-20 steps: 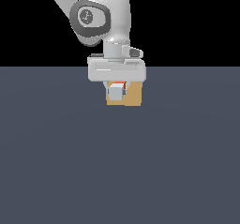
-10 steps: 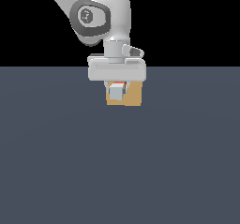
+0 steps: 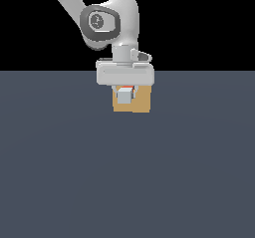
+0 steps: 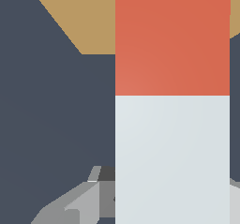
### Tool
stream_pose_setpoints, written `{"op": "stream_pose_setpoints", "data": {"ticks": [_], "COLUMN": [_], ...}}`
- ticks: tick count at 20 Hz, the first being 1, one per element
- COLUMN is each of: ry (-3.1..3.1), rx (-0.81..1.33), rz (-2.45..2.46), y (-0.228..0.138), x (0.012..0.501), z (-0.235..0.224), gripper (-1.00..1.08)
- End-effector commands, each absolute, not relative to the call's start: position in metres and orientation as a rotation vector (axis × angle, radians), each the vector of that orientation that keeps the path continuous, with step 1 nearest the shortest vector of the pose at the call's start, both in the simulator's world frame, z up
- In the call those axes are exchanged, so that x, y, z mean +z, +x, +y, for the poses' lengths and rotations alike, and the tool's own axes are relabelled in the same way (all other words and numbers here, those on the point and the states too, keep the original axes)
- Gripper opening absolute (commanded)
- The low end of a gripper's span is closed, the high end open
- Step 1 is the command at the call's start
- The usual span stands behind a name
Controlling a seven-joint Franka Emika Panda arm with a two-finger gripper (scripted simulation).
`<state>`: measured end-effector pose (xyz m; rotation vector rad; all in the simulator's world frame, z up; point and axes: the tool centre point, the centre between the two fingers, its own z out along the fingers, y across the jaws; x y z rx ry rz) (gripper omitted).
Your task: Insert the peg into the horizontal hole in a box.
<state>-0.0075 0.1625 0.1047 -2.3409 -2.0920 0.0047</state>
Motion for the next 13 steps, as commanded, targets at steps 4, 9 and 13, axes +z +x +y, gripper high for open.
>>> {"op": "stream_pose_setpoints", "data": {"ticks": [4,9,13], "ry": [-2.341,-2.341,-2.341], "rx": [-0.004,-0.005,-0.005], "rz": [-2.095,-2.096,-2.096], "y": [-0.002,0.001,0.002], "x": [0.108,0.108,0.108], "z": [0.205,0.226,0.23], "gripper": [-1.0,-1.0,-1.0]}}
